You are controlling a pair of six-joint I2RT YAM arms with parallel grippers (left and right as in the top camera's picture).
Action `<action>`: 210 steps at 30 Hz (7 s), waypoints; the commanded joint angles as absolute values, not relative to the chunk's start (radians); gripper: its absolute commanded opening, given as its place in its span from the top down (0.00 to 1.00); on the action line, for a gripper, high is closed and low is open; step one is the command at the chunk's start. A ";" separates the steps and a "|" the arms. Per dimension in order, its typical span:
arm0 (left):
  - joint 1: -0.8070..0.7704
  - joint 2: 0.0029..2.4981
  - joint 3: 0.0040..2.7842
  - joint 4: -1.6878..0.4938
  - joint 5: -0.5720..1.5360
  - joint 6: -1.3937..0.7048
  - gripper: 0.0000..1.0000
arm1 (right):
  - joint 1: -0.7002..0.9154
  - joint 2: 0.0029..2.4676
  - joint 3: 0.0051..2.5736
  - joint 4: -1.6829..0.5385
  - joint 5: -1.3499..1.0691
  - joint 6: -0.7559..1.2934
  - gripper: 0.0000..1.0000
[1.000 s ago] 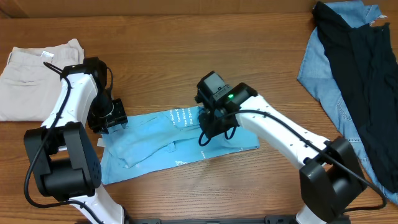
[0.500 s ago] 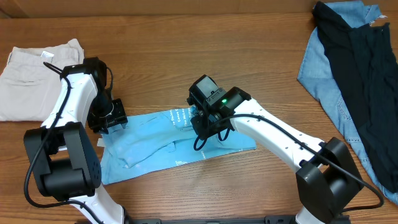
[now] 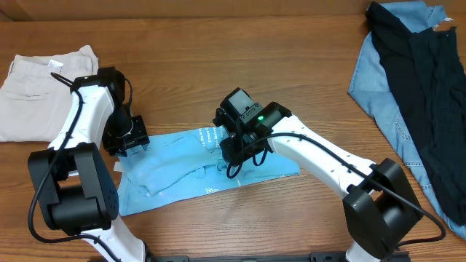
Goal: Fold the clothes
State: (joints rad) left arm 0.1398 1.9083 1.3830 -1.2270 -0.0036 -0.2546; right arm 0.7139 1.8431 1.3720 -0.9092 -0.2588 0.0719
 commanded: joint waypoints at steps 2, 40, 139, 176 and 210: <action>0.146 1.890 1.398 -1.228 -0.007 -0.247 0.46 | 0.711 1.848 1.394 -0.906 -0.243 0.043 0.62; 0.146 1.890 1.398 -1.230 -0.007 -0.247 0.46 | 0.711 2.038 1.394 -0.657 -0.038 0.086 0.66; 0.146 1.890 1.398 -1.238 -0.007 -0.247 0.45 | 0.437 1.910 1.210 -0.652 -0.152 0.105 0.60; 0.230 1.812 1.084 -1.019 -0.064 -0.212 0.30 | 0.436 1.612 1.451 -0.982 0.070 0.105 0.28; 0.234 1.813 0.865 -0.743 -0.056 -0.200 0.35 | 0.436 1.612 1.451 -0.986 0.070 0.105 0.28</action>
State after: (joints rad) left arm 0.2420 1.7340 0.9413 -0.8227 -0.0456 -0.2062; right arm 0.4397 1.6131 1.4433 -0.9867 0.0597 0.1043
